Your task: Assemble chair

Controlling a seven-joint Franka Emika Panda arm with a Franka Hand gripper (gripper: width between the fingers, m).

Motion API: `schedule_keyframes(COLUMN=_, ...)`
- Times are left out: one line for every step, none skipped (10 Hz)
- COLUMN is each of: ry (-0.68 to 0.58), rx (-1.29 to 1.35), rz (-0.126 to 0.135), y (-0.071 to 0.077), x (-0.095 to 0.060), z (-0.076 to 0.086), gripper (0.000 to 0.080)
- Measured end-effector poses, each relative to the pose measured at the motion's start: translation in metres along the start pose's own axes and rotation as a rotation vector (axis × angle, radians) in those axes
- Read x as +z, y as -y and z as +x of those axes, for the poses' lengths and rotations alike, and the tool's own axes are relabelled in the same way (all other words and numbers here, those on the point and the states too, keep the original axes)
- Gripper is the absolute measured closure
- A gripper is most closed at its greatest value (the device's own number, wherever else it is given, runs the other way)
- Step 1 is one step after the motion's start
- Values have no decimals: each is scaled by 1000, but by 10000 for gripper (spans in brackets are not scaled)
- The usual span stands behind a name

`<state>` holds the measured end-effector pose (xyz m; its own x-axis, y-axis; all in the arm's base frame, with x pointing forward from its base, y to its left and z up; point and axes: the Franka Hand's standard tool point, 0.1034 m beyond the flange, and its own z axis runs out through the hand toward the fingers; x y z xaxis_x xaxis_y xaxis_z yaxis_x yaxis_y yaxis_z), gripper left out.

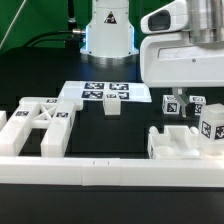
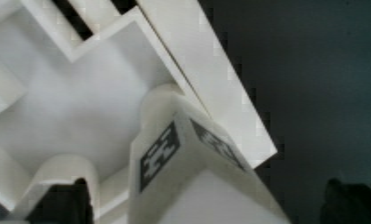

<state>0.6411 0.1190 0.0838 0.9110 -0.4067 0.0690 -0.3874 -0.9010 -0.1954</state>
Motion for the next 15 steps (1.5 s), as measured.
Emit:
schedule_keyframes(ry=-3, rx=-80, rz=-7, y=1, x=0, z=0, gripper=151)
schedule_keyframes(ry=-1, rx=-145, rz=-20, y=2, x=-1, z=0, gripper=151)
schedule_keyframes(ry=-5, rx=-251, rz=-34, y=3, x=-1, z=1, gripper=151)
schedule_keyframes(ry=-5, rx=-329, rz=-41, y=3, x=-1, z=2, gripper=151)
schedule_keyframes(ry=-4, rx=-389, rz=-43, y=2, x=-1, z=2, gripper=151)
schedule_keyframes(ry=-4, rx=-462, rz=-47, y=1, x=-1, z=3, gripper=151)
schedule_keyframes(ry=-4, rx=-492, rz=-49, y=3, x=-1, z=2, gripper=151)
schedule_keyframes(ry=-4, rx=-576, rz=-54, y=3, x=-1, z=2, gripper=151)
schedule_keyframes(ry=-3, rx=-604, rz=-55, y=2, x=-1, z=2, gripper=287)
schedule_keyframes(ry=-3, rx=-599, rz=-55, y=2, x=-1, z=2, gripper=287)
schedule_keyframes(ry=-3, rx=-599, rz=-55, y=2, x=-1, z=2, gripper=429)
schedule_keyframes(ry=-3, rx=-599, rz=-55, y=2, x=-1, z=2, gripper=517)
schedule_keyframes(ry=-3, rx=-583, rz=-54, y=2, x=-1, z=2, gripper=516)
schedule_keyframes(ry=-4, rx=-571, rz=-54, y=2, x=-1, z=2, gripper=516)
schedule_keyframes(ry=-6, rx=-547, rz=-52, y=2, x=-1, z=2, gripper=516)
